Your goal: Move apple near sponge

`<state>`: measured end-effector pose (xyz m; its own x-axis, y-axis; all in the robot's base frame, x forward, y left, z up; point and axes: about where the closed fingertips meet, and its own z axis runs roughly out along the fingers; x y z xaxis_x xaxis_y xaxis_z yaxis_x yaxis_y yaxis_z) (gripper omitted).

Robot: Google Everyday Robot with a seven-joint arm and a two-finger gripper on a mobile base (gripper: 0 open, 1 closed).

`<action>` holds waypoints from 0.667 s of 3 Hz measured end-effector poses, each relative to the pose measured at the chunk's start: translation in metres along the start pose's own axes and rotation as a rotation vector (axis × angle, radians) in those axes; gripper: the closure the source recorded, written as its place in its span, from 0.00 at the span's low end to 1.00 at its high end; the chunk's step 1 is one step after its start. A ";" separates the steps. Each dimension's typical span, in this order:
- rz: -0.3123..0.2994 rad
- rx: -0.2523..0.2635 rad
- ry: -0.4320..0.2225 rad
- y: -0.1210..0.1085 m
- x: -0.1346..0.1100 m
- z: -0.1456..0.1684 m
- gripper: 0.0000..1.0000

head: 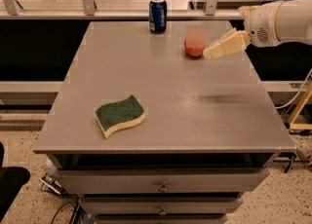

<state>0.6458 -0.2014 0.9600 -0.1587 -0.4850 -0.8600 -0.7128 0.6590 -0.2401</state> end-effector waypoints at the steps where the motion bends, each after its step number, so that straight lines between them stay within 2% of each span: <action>1: 0.024 -0.005 -0.012 0.000 0.007 0.022 0.00; 2: 0.085 -0.013 -0.047 -0.002 0.029 0.069 0.00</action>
Offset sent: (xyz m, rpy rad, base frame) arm 0.0660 0.0301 -0.0801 0.1526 0.0237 -0.0277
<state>0.6898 -0.1776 0.9044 -0.1872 -0.4002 -0.8971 -0.7069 0.6890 -0.1599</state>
